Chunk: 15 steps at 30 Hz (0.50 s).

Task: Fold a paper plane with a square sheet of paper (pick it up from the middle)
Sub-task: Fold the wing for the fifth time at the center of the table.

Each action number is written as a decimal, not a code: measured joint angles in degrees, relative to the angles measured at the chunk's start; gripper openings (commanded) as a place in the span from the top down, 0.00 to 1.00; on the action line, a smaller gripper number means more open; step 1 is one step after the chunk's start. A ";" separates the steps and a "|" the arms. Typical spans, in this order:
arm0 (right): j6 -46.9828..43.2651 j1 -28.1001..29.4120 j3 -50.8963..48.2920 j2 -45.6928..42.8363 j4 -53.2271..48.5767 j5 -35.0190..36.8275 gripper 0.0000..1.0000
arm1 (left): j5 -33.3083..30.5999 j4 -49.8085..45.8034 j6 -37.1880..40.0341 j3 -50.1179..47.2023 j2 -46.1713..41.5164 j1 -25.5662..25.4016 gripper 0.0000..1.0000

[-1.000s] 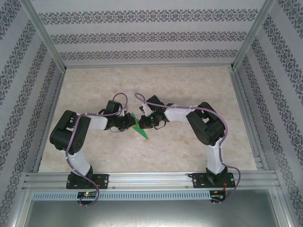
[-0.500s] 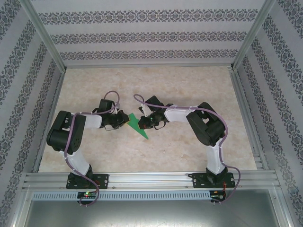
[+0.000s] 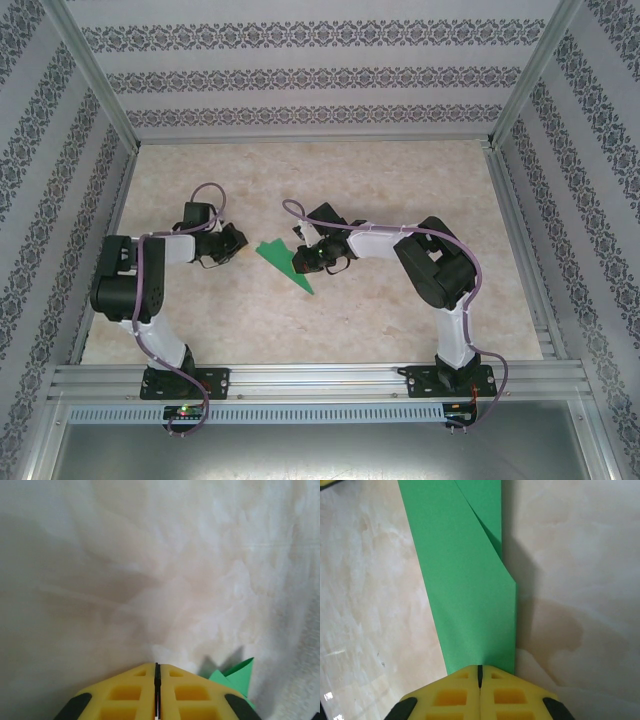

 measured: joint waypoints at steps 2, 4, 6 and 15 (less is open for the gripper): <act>1.16 0.26 0.00 -0.37 -0.61 0.37 0.81 | -1.51 -1.92 0.57 0.02 -2.08 0.50 0.81; 2.36 0.39 0.00 -1.38 -1.46 1.31 0.70 | -2.62 -3.91 1.22 0.11 -4.33 0.44 0.74; 3.76 0.66 -0.20 -3.28 -2.40 3.06 0.60 | -4.20 -6.71 1.60 0.76 -6.47 -0.15 0.68; 7.17 -4.90 -8.59 -22.38 -1.68 11.91 0.28 | -12.63 -19.04 0.74 3.61 -11.28 -9.77 0.32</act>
